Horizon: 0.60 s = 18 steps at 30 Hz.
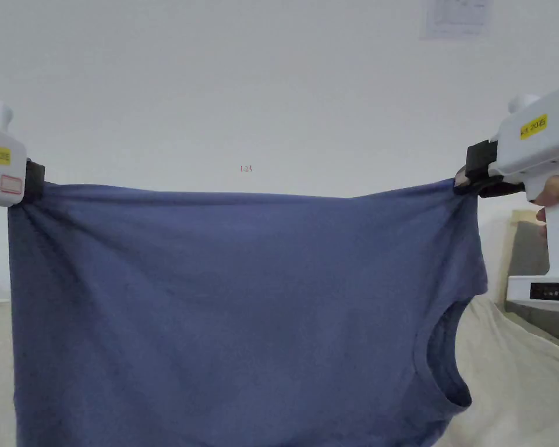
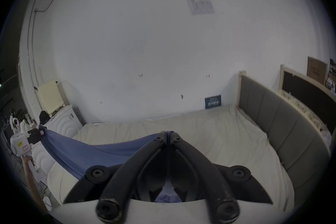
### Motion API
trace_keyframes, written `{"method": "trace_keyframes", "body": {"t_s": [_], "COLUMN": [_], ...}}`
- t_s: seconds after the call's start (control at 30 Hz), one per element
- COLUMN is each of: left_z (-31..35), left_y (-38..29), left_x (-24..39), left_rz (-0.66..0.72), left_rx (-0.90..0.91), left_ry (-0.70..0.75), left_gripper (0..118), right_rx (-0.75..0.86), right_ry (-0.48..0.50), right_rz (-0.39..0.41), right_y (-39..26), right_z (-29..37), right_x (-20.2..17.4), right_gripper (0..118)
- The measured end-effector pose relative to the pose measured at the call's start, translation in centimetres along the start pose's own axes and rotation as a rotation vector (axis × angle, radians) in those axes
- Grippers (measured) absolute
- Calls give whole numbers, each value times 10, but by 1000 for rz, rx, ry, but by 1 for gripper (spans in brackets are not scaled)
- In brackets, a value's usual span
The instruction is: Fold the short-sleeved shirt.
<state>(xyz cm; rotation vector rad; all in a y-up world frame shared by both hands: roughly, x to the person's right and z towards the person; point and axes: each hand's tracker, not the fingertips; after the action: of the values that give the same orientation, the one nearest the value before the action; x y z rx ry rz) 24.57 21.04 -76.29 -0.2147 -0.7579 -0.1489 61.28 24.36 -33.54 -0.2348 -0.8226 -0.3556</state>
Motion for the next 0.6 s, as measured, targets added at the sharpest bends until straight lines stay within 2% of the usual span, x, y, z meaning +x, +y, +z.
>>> {"method": "trace_keyframes", "body": {"t_s": [0.13,0.23,0.53,0.6], "left_z": [7,6,-22,-36], "left_y": [27,41,72,75], "left_x": [1,-3,-10,-8], "left_rz": [-32,11,83,64], "left_rx": [49,67,65,53], "left_ry": [36,17,9,14], "left_gripper": [2,2,2,2], "right_rx": [34,47,42,28], "right_ry": [38,35,28,24], "right_rz": [-13,-8,-8,-25], "right_y": [32,52,93,98], "right_z": [14,17,-14,-27], "right_x": [-8,-14,-24,-25], "right_gripper": [2,2,2,2]}}
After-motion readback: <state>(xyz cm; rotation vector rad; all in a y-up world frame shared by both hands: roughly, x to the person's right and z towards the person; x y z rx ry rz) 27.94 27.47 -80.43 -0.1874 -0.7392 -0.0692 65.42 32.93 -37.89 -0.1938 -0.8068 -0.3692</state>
